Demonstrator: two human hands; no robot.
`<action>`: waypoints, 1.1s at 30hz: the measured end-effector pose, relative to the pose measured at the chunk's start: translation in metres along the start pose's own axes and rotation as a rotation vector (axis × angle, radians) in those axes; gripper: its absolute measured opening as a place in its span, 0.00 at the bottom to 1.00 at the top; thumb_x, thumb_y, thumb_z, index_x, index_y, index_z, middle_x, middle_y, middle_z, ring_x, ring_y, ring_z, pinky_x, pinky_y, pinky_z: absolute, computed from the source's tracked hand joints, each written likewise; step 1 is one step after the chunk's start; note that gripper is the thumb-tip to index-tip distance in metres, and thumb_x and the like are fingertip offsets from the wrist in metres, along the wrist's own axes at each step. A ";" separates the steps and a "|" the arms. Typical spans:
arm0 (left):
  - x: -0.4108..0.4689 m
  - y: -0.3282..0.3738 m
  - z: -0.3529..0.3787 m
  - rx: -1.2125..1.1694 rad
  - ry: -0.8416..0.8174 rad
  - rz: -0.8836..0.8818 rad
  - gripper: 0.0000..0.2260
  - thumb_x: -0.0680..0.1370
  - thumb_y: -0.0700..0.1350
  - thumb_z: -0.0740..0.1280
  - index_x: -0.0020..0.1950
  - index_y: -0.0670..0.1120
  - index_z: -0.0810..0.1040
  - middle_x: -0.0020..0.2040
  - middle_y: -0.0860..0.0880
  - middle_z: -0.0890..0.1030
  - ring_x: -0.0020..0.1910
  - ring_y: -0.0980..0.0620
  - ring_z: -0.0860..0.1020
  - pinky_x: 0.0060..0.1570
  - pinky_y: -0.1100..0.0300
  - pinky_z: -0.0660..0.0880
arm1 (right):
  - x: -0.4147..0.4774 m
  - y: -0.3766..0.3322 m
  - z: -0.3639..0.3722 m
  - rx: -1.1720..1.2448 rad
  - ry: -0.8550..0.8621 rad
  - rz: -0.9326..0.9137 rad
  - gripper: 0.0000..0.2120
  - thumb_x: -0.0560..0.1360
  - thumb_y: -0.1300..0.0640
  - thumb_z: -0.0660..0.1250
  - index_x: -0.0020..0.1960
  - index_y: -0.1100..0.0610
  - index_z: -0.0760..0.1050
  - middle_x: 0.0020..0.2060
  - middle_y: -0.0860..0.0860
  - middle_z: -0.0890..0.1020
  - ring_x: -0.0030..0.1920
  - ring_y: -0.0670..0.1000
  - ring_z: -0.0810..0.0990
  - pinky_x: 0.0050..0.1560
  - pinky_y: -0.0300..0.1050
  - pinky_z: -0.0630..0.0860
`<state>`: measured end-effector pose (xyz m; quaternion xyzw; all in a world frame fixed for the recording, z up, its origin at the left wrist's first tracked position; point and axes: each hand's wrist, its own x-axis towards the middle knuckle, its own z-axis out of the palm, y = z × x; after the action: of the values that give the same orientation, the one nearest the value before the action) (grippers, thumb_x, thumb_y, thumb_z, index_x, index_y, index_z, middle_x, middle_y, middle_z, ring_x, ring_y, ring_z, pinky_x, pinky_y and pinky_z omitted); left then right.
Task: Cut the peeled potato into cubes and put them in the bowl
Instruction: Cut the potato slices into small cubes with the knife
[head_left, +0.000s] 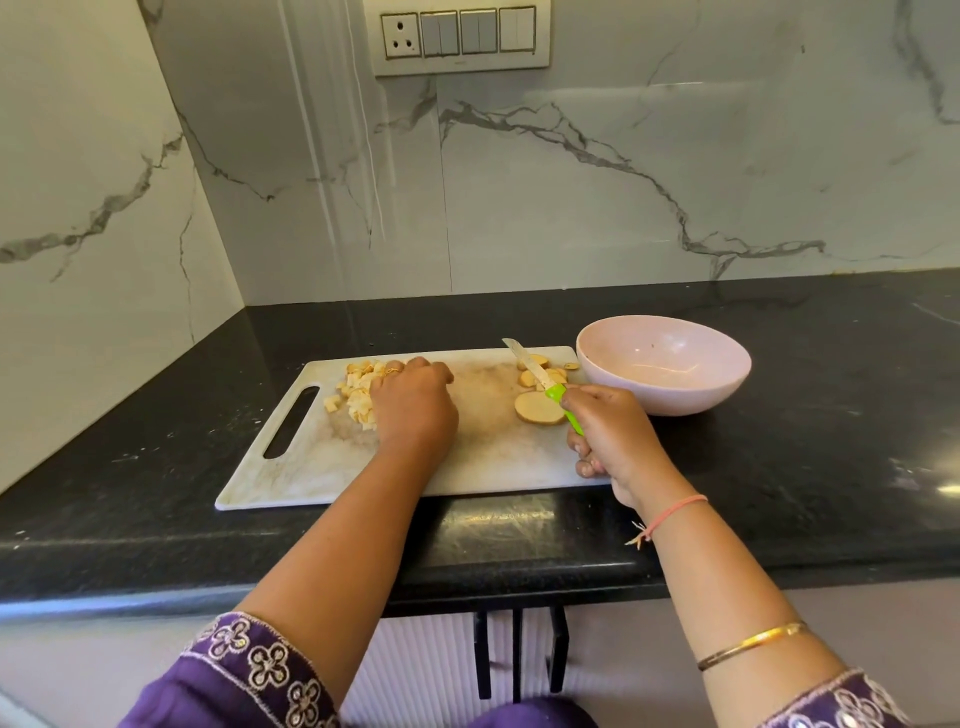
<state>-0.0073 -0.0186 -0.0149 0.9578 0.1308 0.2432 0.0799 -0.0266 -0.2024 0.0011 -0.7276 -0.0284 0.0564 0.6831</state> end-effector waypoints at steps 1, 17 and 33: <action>0.001 0.001 0.000 -0.034 0.005 -0.001 0.15 0.79 0.38 0.60 0.63 0.50 0.78 0.61 0.49 0.78 0.60 0.46 0.72 0.57 0.54 0.66 | 0.000 -0.001 0.000 0.005 0.002 0.002 0.13 0.79 0.59 0.58 0.36 0.53 0.71 0.24 0.51 0.63 0.22 0.46 0.61 0.22 0.35 0.57; 0.037 0.046 0.020 -0.391 -0.242 0.109 0.14 0.79 0.43 0.64 0.64 0.45 0.76 0.60 0.47 0.79 0.58 0.50 0.76 0.49 0.63 0.68 | 0.005 -0.006 0.004 0.084 0.022 0.167 0.11 0.79 0.58 0.56 0.39 0.56 0.69 0.23 0.51 0.64 0.16 0.43 0.58 0.22 0.34 0.56; 0.045 0.057 0.031 -0.446 -0.373 0.112 0.14 0.78 0.42 0.64 0.64 0.47 0.77 0.59 0.48 0.80 0.56 0.51 0.76 0.49 0.62 0.71 | 0.007 -0.004 -0.001 0.073 0.041 0.176 0.10 0.79 0.58 0.56 0.39 0.56 0.70 0.24 0.51 0.65 0.19 0.45 0.59 0.23 0.36 0.57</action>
<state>0.0578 -0.0629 -0.0092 0.9505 0.0043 0.0898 0.2976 -0.0194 -0.2018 0.0048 -0.7028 0.0516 0.1021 0.7022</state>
